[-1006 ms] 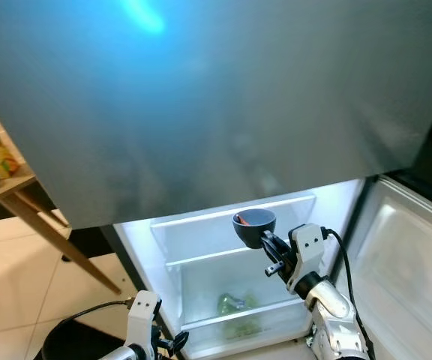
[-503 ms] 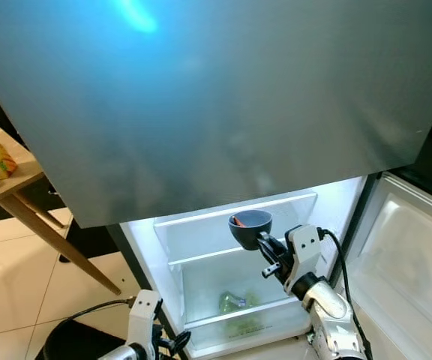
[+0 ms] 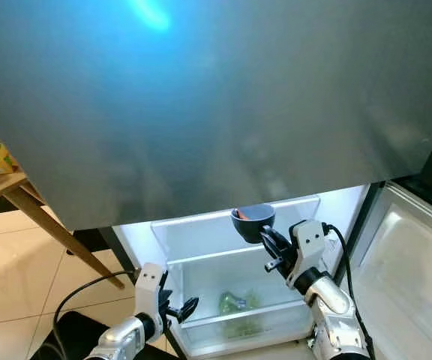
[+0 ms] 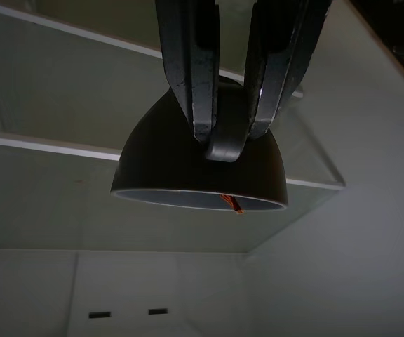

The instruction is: Restocking fridge

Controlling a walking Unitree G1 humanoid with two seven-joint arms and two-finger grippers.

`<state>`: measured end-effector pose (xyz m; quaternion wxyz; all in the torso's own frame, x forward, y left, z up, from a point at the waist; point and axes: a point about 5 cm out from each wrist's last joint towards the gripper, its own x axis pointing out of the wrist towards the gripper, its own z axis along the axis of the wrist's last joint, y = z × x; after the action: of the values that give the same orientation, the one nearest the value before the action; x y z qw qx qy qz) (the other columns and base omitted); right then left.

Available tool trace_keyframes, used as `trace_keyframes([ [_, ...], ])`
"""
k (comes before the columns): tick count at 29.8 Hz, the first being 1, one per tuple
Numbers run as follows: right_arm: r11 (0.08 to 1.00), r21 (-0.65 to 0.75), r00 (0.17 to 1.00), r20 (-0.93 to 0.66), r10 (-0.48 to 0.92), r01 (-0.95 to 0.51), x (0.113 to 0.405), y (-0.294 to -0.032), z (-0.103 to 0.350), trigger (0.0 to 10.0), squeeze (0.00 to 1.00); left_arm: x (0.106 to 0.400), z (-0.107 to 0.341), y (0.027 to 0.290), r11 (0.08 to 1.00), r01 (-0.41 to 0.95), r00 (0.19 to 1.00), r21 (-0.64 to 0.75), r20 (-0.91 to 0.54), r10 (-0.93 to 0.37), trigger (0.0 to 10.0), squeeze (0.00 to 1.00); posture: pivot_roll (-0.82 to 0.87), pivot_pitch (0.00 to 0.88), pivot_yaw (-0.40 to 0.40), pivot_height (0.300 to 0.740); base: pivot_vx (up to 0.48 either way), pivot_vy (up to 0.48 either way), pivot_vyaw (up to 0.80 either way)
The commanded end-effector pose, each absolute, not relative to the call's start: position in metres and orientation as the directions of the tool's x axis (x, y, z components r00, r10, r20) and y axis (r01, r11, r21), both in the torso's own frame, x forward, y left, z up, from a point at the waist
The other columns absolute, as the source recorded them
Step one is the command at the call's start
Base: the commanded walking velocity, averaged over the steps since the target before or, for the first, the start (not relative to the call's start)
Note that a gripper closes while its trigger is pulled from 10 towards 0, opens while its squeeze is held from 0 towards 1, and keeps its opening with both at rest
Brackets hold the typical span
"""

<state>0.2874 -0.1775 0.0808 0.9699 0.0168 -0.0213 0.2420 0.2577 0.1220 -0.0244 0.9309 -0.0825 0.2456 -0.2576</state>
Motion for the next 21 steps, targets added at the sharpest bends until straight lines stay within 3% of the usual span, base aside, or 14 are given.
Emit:
trace_keyframes([
  [1, 0.877, 0.026, 0.875, 0.079, 0.477, -0.481, 0.290, -0.173, 0.088, 10.0, 0.00, 0.259, -0.022, 0.119, 0.844, 0.463, 0.743, -0.272, -0.401, -0.536, 10.0, 0.00, -0.15, 0.035, 0.072, 0.740, 0.000, 0.000, 0.00],
  [13, 0.897, 0.060, 0.897, 0.085, 0.433, -0.439, 0.296, -0.177, 0.092, 10.0, 0.00, 0.267, -0.011, 0.110, 0.802, 0.541, 0.730, -0.253, -0.331, -0.598, 10.0, 0.00, -0.15, 0.032, 0.071, 0.740, 0.000, 0.000, 0.00],
  [21, 0.924, 0.058, 0.925, 0.063, 0.374, -0.378, 0.304, -0.188, 0.097, 10.0, 0.00, 0.270, 0.003, 0.102, 0.703, 0.678, 0.663, -0.214, -0.235, -0.711, 10.0, 0.00, -0.15, 0.030, 0.070, 0.740, 0.000, 0.000, 0.00],
])
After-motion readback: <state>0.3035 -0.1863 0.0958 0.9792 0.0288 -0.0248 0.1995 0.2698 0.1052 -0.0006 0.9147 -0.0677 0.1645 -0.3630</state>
